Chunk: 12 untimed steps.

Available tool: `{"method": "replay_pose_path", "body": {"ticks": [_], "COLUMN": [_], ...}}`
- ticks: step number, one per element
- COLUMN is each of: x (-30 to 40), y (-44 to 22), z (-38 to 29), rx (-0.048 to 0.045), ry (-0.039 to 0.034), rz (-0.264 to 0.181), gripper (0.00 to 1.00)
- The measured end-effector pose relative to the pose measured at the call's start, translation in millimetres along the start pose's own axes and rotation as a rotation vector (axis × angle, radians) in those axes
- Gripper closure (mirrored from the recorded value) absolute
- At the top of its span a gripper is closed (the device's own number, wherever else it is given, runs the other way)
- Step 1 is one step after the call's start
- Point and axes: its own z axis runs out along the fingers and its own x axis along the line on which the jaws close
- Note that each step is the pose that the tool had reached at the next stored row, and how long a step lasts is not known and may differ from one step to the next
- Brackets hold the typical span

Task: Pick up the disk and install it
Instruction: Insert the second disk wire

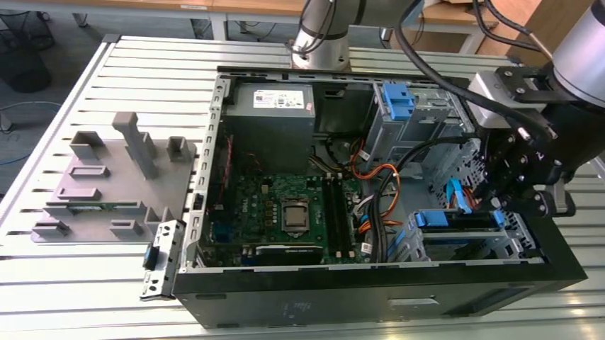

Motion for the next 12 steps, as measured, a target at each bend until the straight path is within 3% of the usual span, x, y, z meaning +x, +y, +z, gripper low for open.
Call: {"method": "replay_pose_path", "body": {"ticks": [5,12], "x": [-0.2,-0.3], "y": [-0.7,-0.7], "z": [-13.3,-14.3], "rx": [-0.0001,-0.0001], "ry": [0.0001,-0.0001], "rz": [0.000,0.000], "gripper": [0.76,0.76]}}
